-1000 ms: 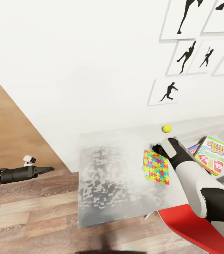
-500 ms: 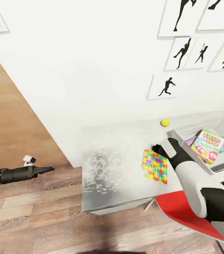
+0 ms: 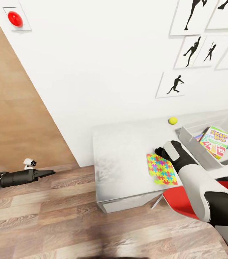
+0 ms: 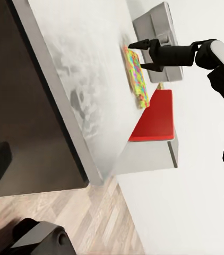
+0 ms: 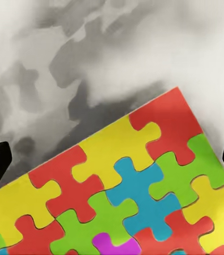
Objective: Put all the toys in the child's room - the three board games (two on the bed and one on the table), the two jigsaw puzzles on the table, and the tennis ball on the table - inside the toy box on the table in the child's room.
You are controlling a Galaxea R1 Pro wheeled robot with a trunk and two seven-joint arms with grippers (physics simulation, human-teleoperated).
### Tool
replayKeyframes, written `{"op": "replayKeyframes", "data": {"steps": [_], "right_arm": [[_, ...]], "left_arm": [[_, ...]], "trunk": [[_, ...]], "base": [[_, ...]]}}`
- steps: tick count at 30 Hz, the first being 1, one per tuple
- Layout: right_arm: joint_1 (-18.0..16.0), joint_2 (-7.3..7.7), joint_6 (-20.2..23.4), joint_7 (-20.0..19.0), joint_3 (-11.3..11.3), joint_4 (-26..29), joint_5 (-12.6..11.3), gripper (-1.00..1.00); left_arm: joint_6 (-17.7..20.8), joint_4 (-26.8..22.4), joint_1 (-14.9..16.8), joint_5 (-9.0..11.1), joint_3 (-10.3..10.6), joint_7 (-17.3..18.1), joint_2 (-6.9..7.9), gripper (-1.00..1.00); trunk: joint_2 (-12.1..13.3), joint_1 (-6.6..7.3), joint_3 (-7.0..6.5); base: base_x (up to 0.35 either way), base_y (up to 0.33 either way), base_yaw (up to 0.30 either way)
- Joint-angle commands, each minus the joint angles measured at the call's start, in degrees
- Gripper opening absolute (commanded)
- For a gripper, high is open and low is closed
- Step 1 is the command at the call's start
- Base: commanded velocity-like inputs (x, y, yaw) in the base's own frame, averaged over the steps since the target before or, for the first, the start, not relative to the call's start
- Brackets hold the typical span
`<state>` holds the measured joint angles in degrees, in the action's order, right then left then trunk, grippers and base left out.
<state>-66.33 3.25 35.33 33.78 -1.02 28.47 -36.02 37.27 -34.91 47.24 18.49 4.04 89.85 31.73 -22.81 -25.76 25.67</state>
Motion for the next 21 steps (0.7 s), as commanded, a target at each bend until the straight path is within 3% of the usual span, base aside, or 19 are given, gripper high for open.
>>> {"op": "replayKeyframes", "data": {"steps": [1, 21], "right_arm": [[-0.03, 0.0, 0.17, 0.41, -0.03, 0.09, -0.45, 1.0], [-0.03, 0.0, 0.17, 0.32, -0.03, 0.17, -0.45, 1.0]], "left_arm": [[0.61, 0.02, 0.07, 0.32, 0.36, 0.15, 0.1, 1.0], [0.61, 0.02, 0.08, 0.32, 0.36, 0.15, 0.14, 1.0]], "trunk": [[-0.1, -0.02, 0.1], [-0.1, -0.02, 0.1]], "base": [[-0.109, 0.035, 0.0], [-0.073, 0.023, 0.0]]}}
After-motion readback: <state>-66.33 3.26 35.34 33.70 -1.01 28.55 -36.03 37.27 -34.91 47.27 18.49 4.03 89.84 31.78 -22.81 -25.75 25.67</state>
